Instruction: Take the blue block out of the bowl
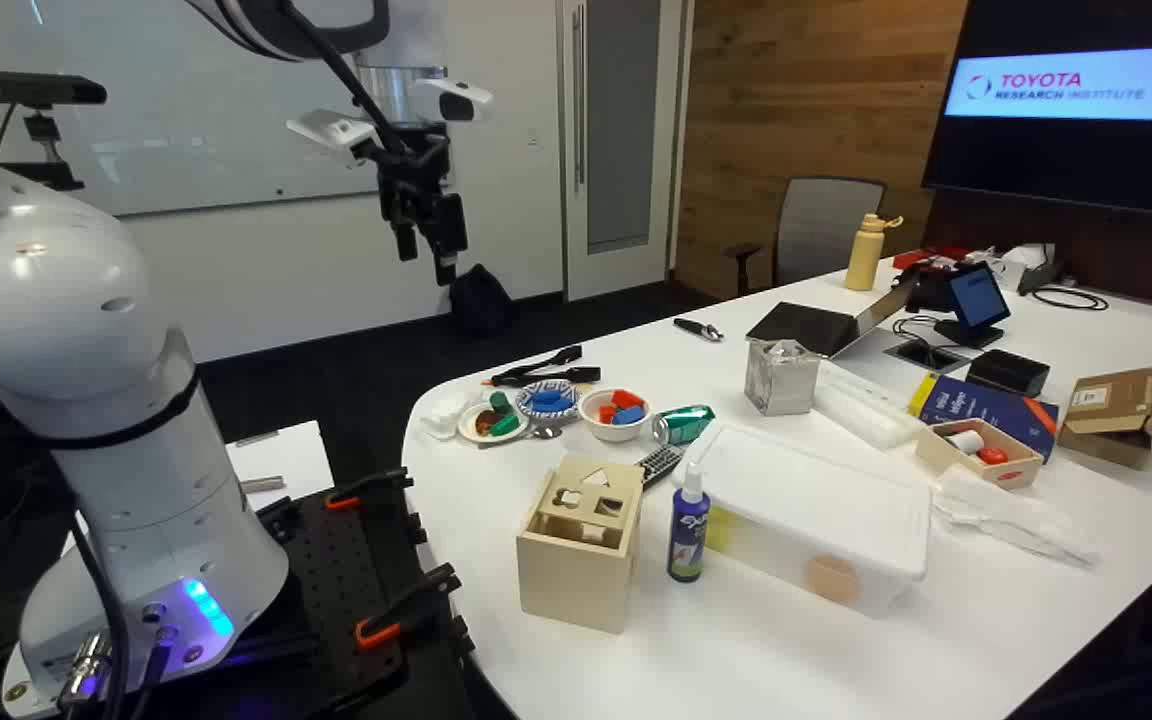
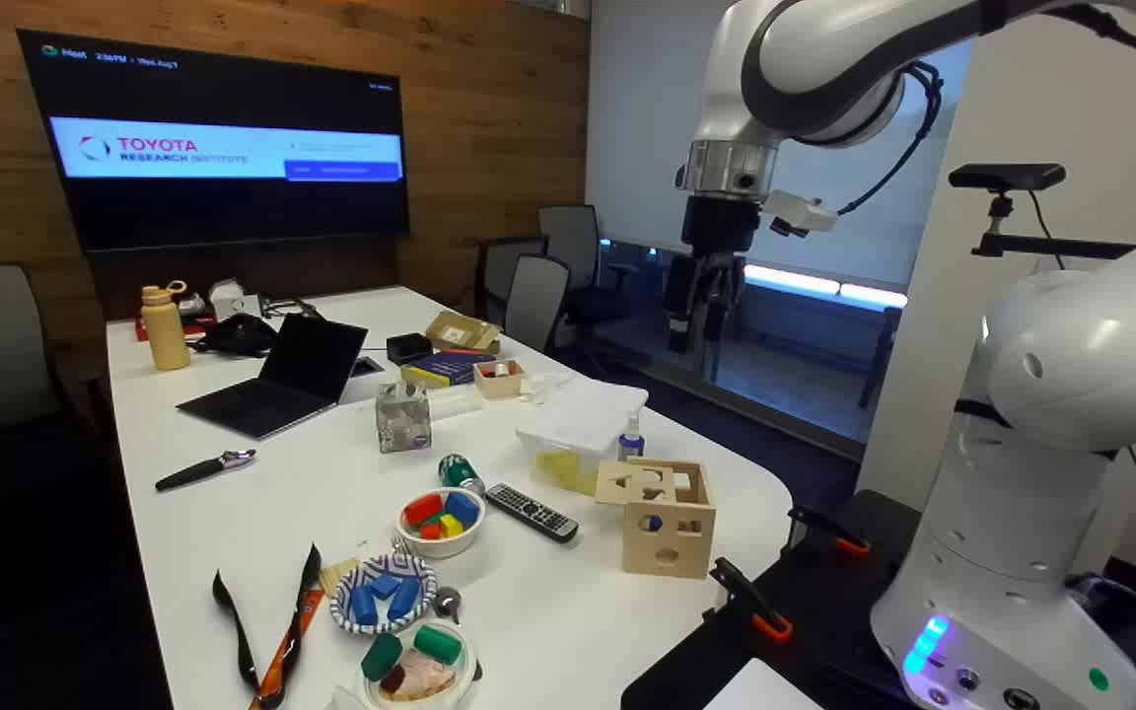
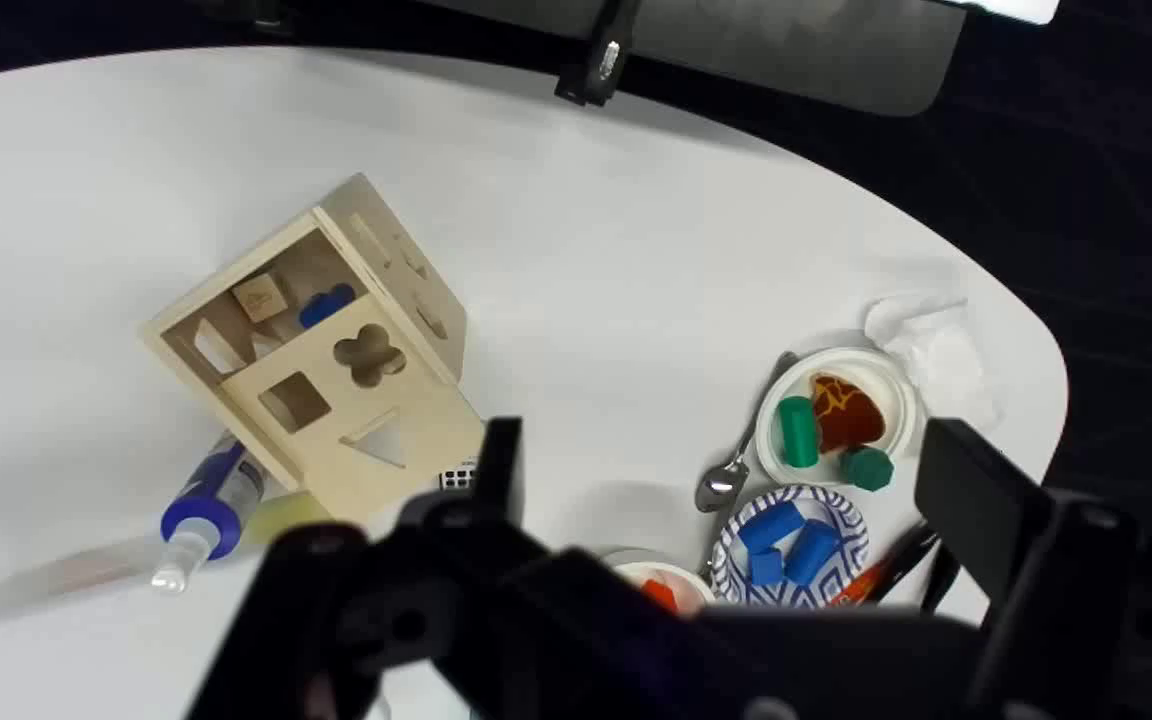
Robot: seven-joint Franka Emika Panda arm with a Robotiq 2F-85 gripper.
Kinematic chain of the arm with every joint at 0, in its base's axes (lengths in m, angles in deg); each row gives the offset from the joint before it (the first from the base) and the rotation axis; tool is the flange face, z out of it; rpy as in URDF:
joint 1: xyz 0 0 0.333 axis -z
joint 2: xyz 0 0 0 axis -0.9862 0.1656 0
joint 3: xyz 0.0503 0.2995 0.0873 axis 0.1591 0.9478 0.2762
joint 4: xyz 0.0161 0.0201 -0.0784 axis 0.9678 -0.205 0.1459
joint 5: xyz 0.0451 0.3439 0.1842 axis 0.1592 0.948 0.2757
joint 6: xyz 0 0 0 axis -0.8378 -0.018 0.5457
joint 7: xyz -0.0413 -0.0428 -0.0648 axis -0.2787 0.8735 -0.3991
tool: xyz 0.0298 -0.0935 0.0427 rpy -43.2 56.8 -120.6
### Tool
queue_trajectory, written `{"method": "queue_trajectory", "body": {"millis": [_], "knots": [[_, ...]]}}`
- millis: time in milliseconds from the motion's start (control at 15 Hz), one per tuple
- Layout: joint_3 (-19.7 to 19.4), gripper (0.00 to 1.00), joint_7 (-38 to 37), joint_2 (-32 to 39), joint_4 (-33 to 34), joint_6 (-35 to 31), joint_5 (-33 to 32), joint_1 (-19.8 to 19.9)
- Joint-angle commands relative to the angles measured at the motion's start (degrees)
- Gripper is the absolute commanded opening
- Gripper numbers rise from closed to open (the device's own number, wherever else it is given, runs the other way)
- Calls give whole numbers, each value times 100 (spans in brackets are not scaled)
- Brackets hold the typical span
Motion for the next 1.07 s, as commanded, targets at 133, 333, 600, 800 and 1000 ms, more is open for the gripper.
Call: {"method": "queue_trajectory", "body": {"millis": [133,333,600,800,1000], "knots": [[44,100,33,25,-21,21,34,50],[80,100,-7,641,233,-303,-75,168],[184,100,134,1955,705,-1511,-247,111],[312,100,162,2986,1098,-2230,-446,65],[582,100,-82,4083,1567,-2984,-1048,207]]}}
